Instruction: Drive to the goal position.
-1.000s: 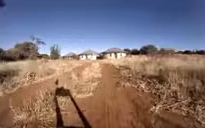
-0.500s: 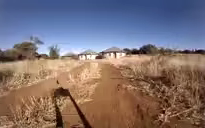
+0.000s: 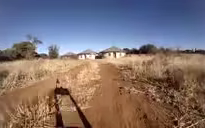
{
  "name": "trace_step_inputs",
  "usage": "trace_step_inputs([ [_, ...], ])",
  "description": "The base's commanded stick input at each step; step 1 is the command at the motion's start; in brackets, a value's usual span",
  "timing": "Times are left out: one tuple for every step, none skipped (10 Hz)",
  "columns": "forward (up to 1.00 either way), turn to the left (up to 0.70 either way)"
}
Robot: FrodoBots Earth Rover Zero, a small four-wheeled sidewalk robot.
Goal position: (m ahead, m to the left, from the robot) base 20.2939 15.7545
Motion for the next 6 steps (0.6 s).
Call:
trace_step_inputs([
  [0.50, 0.00],
  [0.50, 0.00],
  [0.50, 0.00],
  [0.50, 0.00],
  [0.50, 0.00],
  [0.50, 0.00],
])
